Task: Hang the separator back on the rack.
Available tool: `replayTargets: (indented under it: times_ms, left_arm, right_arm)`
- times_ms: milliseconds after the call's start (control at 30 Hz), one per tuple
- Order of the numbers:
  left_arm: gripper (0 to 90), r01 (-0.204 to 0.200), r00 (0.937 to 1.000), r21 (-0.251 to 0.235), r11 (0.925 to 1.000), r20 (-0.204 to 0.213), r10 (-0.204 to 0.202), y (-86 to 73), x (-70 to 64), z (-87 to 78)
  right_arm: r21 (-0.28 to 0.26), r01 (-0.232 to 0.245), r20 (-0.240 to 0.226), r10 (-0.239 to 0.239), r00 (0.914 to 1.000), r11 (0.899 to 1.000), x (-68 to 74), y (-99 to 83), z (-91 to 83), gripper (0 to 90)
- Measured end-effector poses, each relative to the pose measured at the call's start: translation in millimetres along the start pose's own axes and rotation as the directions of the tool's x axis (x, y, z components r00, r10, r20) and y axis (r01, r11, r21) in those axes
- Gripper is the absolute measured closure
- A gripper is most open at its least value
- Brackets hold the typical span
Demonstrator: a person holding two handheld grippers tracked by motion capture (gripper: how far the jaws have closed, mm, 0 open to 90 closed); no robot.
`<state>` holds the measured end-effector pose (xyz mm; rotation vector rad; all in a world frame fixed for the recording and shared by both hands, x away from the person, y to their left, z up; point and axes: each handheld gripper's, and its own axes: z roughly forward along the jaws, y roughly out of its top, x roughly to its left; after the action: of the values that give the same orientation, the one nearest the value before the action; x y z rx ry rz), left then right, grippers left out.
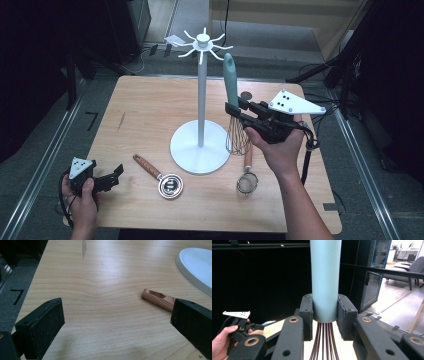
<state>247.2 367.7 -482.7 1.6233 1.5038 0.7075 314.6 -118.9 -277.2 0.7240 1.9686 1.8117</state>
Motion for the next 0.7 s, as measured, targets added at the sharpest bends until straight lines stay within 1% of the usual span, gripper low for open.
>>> replayTargets:
  times_ms: [67,100,167,300,367,567,700]
  left_arm:
    - [0.0,-0.001,1.0000,0.000,1.0000,0.000,0.001,0.0,0.1,0.0]
    - [0.0,-0.001,1.0000,0.000,1.0000,0.000,0.001,0.0,0.1,0.0]
    - [0.0,0.000,1.0000,0.001,1.0000,0.001,0.000,0.0,0.0,0.0]
    - [0.0,0.000,1.0000,0.001,1.0000,0.001,0.000,0.1,0.2,0.1]
    - [0.0,0.001,1.0000,0.001,1.0000,0.001,-0.001,0.1,0.2,0.1]
    - [0.0,0.001,1.0000,0.001,1.0000,0.002,-0.001,0.0,0.2,0.1]
    - [0.0,-0.001,1.0000,0.000,1.0000,0.001,0.001,0.0,0.0,0.0]
  right_arm:
    - [-0.002,0.000,0.004,0.000,1.0000,1.000,-0.2,0.1,0.9,71.3]
    - [-0.004,-0.013,-0.008,0.013,0.9999,1.000,-1.2,0.6,2.1,71.3]
    - [-0.003,-0.020,-0.017,0.020,0.9997,1.000,-1.4,1.0,2.6,71.3]
    - [0.007,-0.016,-0.030,0.016,0.9994,1.000,-0.8,1.2,5.5,71.3]
    - [0.011,-0.014,-0.031,0.014,0.9994,1.000,-0.8,1.0,6.7,71.3]
    - [0.021,-0.026,-0.038,0.027,0.9989,0.999,-1.9,1.4,13.2,71.2]
    - [0.024,-0.026,-0.031,0.027,0.9992,0.999,-1.8,0.7,16.7,71.2]
